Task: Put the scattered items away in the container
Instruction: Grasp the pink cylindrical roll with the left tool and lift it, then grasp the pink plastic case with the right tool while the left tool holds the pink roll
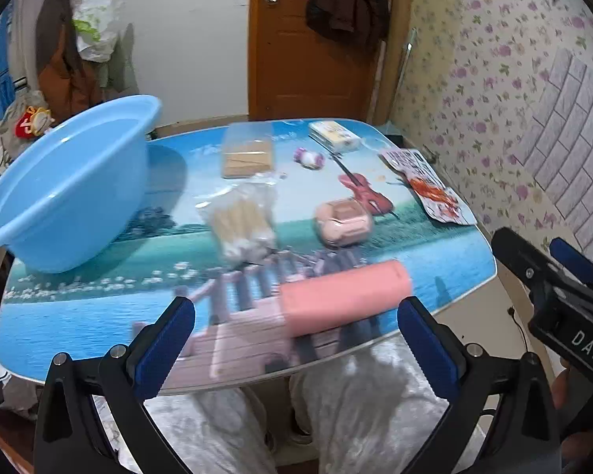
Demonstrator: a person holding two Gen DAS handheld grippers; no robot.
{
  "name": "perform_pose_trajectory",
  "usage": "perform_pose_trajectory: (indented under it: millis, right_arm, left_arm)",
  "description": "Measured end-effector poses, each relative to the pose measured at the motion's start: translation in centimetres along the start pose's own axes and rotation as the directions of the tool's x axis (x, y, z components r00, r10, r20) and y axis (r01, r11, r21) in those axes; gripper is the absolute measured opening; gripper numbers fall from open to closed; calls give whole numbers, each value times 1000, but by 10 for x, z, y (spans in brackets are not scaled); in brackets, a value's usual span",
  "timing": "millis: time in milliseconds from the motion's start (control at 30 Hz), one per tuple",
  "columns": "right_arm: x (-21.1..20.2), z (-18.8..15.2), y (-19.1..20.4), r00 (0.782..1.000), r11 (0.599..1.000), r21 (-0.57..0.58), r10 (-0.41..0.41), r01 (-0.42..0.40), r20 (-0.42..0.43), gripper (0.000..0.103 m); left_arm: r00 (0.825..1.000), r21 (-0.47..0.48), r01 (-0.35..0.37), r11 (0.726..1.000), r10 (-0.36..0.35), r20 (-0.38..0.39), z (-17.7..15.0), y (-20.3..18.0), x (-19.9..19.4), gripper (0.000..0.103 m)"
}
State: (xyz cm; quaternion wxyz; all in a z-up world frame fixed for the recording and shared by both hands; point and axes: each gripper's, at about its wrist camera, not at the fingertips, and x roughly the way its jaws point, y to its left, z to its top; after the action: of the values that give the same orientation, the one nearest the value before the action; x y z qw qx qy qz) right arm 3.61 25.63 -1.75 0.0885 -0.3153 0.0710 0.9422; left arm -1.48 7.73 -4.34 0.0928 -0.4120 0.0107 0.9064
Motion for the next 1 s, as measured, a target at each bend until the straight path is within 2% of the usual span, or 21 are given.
perform_pose_trajectory:
  millis: [200,467,600,733,800,867,1000]
  right_arm:
    - [4,0,-16,1000,1000,15,-21,21,0,103]
    - [11,2,-36,999,998,50,-35,36,-10,103]
    - [14,1,-38,999,998,49,-34,34,-15,103]
    - [16,1,-38,999,998,45,-31,32,-17,103]
    - [16,1,-37,999,998,44,-33,34,-16,103]
    - [18,2,-35,999,999,41,-28,28,-16,103]
    - [20,6,-27,1000,1000,22,-9,9,-9,103]
  left_arm:
    - [1000,-14,16,1000,-16,-23,3,-18,14,103]
    - [999,-61,-21,998,18,-42,6,-25,31,103]
    - [998,-52,-47,998,44,-40,7,-29,38,103]
    - [998,-75,-35,997,31,-54,7,-28,45,103]
    - [998,-69,-38,997,34,-56,5,-26,47,100]
    - [998,-68,-20,997,17,-55,4,-25,47,92]
    - [998,-38,-19,999,17,-53,3,-26,45,92]
